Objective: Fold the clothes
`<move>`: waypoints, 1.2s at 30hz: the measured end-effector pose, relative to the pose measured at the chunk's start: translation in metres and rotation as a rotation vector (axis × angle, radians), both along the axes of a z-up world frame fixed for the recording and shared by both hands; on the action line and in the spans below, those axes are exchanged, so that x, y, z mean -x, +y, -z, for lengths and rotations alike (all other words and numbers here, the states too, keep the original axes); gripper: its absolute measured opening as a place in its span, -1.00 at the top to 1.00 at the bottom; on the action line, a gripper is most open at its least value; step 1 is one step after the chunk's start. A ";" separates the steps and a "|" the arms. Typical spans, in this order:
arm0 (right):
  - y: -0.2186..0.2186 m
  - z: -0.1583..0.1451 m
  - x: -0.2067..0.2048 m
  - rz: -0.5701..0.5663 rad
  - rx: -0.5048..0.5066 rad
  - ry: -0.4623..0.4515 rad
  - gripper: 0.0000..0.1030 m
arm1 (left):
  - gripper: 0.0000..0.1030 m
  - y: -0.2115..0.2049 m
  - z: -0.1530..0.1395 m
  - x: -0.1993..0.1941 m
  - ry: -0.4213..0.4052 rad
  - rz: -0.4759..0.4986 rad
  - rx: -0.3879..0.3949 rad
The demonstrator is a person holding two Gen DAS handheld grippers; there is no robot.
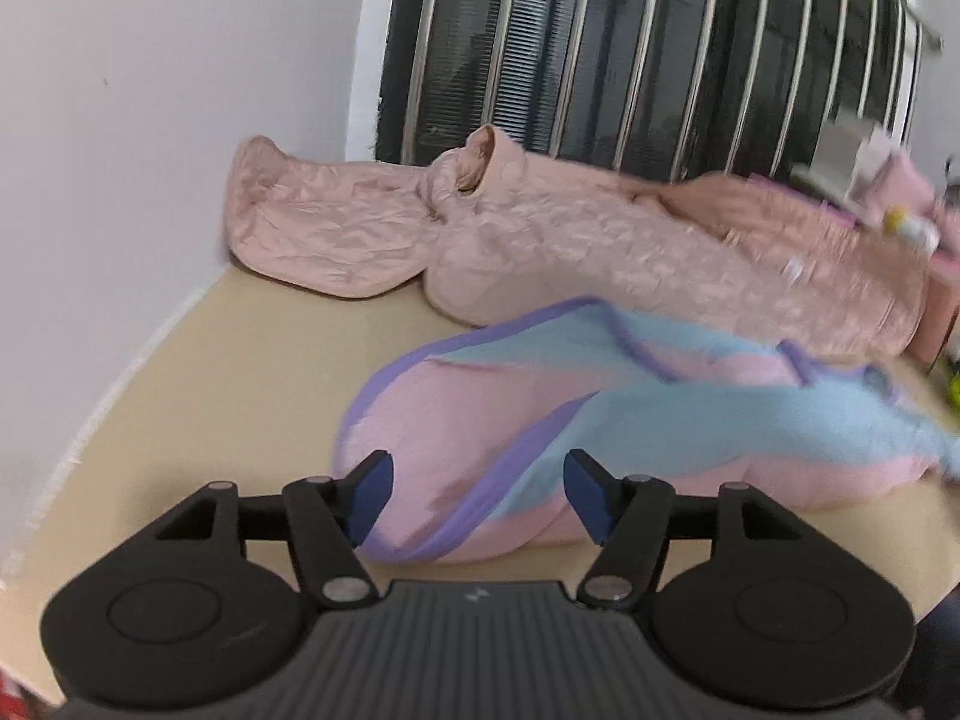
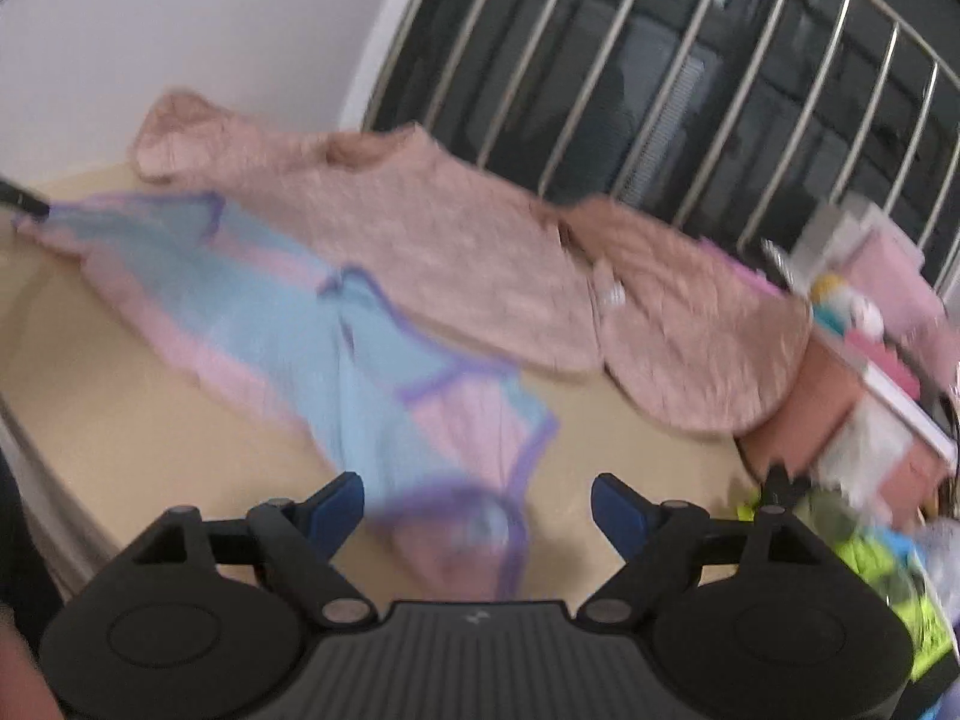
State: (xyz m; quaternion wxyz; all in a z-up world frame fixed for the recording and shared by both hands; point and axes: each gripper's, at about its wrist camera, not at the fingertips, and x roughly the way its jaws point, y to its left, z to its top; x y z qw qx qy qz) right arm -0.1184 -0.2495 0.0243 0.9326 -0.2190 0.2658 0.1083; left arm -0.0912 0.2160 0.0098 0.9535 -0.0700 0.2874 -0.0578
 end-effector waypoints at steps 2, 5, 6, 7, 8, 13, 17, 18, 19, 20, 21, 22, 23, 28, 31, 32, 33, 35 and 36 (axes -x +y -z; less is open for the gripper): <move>-0.002 0.003 0.003 -0.001 -0.017 0.007 -0.59 | -0.16 -0.006 0.000 -0.005 0.005 0.024 0.018; -0.002 0.007 0.000 -0.009 -0.058 0.025 -0.58 | 0.55 -0.020 0.003 -0.009 0.030 0.056 -0.063; -0.001 0.009 -0.003 -0.009 -0.064 0.031 -0.56 | 0.77 -0.023 0.003 -0.009 0.035 0.059 -0.087; 0.000 0.010 -0.006 -0.011 -0.073 0.041 -0.52 | 0.82 -0.020 0.002 -0.006 0.026 0.046 -0.087; 0.000 0.011 -0.009 -0.014 -0.084 0.052 -0.17 | 0.87 -0.016 0.001 -0.004 0.017 0.032 -0.087; 0.005 0.014 -0.034 -0.032 -0.119 0.117 0.87 | 0.96 0.002 -0.005 0.008 -0.027 -0.035 -0.089; -0.001 -0.005 -0.048 -0.017 -0.164 0.104 0.88 | 0.96 0.016 -0.016 0.010 -0.050 -0.079 -0.085; -0.005 -0.011 -0.054 0.004 -0.192 0.099 0.87 | 0.96 0.018 -0.019 0.010 -0.058 -0.089 -0.084; -0.009 -0.015 -0.061 0.030 -0.209 0.093 0.86 | 0.96 0.020 -0.021 0.008 -0.052 -0.099 -0.072; -0.011 -0.018 -0.068 0.058 -0.221 0.089 0.83 | 0.89 0.021 -0.022 0.007 -0.044 -0.107 -0.056; -0.014 -0.021 -0.074 0.086 -0.234 0.084 0.78 | 0.76 0.022 -0.022 0.005 -0.029 -0.106 -0.028; -0.014 -0.020 -0.081 0.111 -0.227 0.083 0.70 | 0.63 0.019 -0.021 0.005 -0.019 -0.092 -0.012; -0.012 -0.019 -0.087 0.135 -0.211 0.083 0.45 | 0.20 0.016 -0.019 0.005 -0.010 -0.077 -0.001; -0.008 -0.015 -0.081 0.167 -0.179 0.062 -0.17 | -0.54 -0.006 -0.008 0.014 0.012 -0.014 -0.037; -0.009 -0.009 -0.073 0.145 -0.211 0.084 -0.39 | -0.55 -0.013 0.000 0.013 0.034 -0.002 -0.033; -0.009 -0.004 -0.076 0.148 -0.225 0.105 -0.39 | -0.39 -0.015 0.003 0.011 0.038 -0.002 -0.040; -0.009 0.000 -0.079 0.155 -0.239 0.131 -0.34 | 0.22 -0.017 0.006 0.010 0.036 -0.009 -0.048; -0.009 0.009 -0.086 0.167 -0.271 0.177 0.01 | 0.91 -0.020 0.009 0.006 0.043 -0.021 -0.057; -0.010 0.011 -0.087 0.169 -0.299 0.186 0.35 | 0.95 -0.019 0.010 0.006 0.042 -0.023 -0.056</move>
